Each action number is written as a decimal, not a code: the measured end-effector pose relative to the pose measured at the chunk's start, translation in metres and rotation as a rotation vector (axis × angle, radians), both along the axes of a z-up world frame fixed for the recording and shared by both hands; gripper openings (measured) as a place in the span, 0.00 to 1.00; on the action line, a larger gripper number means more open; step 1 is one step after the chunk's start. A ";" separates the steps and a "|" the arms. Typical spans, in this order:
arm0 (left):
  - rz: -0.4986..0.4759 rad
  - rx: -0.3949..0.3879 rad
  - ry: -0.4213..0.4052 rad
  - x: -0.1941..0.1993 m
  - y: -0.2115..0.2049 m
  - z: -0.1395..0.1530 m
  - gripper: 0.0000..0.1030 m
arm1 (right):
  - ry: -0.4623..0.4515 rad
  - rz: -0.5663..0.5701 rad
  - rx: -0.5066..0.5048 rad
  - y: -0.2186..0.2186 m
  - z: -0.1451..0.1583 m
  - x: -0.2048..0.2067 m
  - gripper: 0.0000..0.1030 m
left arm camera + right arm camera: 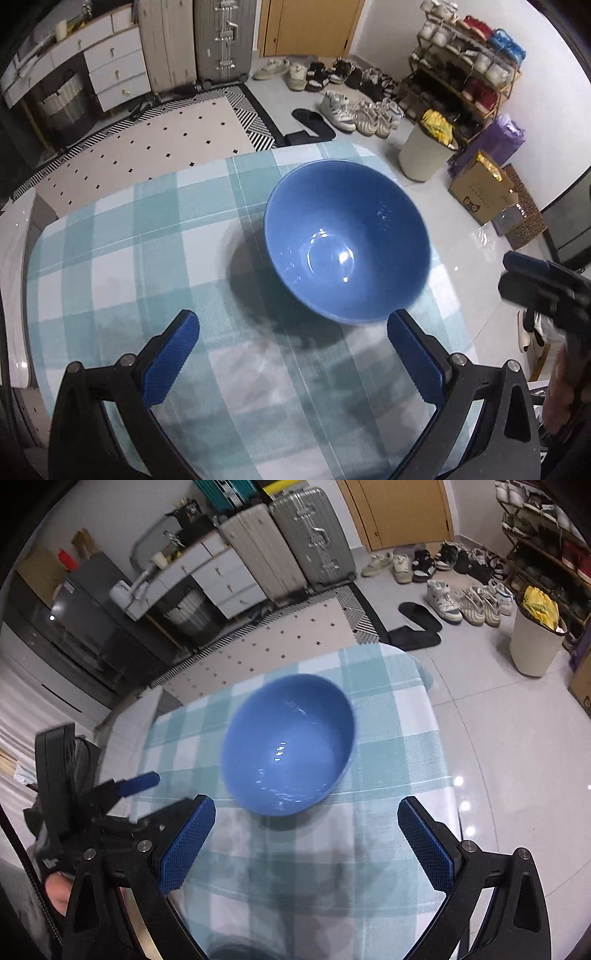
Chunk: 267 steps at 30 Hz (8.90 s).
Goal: Organize plates and bowls
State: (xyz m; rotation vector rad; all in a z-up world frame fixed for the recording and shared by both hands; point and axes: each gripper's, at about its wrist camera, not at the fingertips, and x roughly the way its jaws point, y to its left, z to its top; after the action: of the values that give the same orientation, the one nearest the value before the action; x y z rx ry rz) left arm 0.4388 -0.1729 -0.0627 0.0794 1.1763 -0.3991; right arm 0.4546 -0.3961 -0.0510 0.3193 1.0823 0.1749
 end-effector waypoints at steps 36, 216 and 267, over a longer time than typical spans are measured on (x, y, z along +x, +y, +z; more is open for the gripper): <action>-0.061 -0.001 0.122 0.055 -0.021 -0.057 0.12 | 0.085 0.001 -0.099 0.000 -0.080 0.069 0.38; -0.219 0.111 -0.028 -0.286 0.035 -0.035 0.18 | 0.141 0.181 -0.315 0.106 -0.033 -0.280 0.14; 0.163 -0.024 -0.405 -0.355 0.102 0.003 0.99 | -0.733 0.047 0.054 0.124 0.010 -0.401 0.97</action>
State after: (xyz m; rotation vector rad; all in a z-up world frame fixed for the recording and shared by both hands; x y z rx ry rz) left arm 0.0839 -0.0714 -0.0600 0.0407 0.7714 -0.2382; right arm 0.0532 -0.2723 -0.0415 0.2465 0.3602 0.3324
